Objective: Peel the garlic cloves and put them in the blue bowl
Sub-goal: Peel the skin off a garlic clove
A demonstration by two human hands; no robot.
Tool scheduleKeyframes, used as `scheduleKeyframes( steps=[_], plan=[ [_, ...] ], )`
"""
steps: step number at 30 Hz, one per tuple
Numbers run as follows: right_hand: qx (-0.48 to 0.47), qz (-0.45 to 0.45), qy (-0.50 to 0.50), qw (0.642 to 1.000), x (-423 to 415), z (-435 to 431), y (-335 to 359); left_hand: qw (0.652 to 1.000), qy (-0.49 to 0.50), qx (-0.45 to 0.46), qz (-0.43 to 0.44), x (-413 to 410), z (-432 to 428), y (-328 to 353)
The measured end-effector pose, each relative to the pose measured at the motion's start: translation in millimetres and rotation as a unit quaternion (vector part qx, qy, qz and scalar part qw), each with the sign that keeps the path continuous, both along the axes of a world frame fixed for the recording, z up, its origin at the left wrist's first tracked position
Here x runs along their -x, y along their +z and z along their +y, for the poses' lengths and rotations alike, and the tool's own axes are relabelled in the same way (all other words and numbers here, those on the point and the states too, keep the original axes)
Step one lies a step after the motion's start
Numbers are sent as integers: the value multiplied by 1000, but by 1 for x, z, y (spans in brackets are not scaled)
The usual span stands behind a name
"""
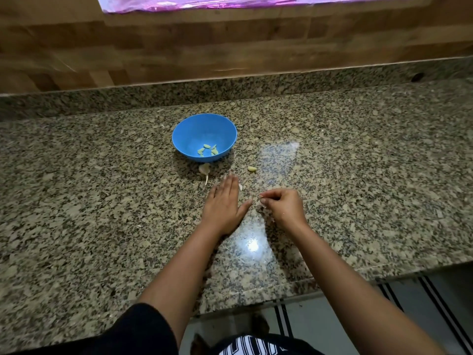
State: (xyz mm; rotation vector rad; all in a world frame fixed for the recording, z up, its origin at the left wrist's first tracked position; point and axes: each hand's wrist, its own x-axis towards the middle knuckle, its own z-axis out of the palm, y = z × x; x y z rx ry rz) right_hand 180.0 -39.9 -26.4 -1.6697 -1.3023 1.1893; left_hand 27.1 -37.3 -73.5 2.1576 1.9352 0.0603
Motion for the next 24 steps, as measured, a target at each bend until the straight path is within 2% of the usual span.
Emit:
scheduleKeyframes(
  steps=[6, 9, 15, 19, 24],
  plan=[
    [10, -16, 5, 1000, -3, -2, 0, 996, -60, -42, -59, -2, -13, 4],
    [24, -24, 19, 999, 2, -1, 0, 993, -23, -61, -95, -2, -35, 3],
    [25, -28, 48, 998, 10, 3, 7, 992, 43, -84, -85, -11, -55, 8],
    [38, -15, 54, 998, 11, 4, 9, 979, 108, -119, -129, -12, -65, 15],
    [43, -12, 68, 997, 13, 4, 12, 970, 139, -124, -158, -11, -71, 19]
  ],
)
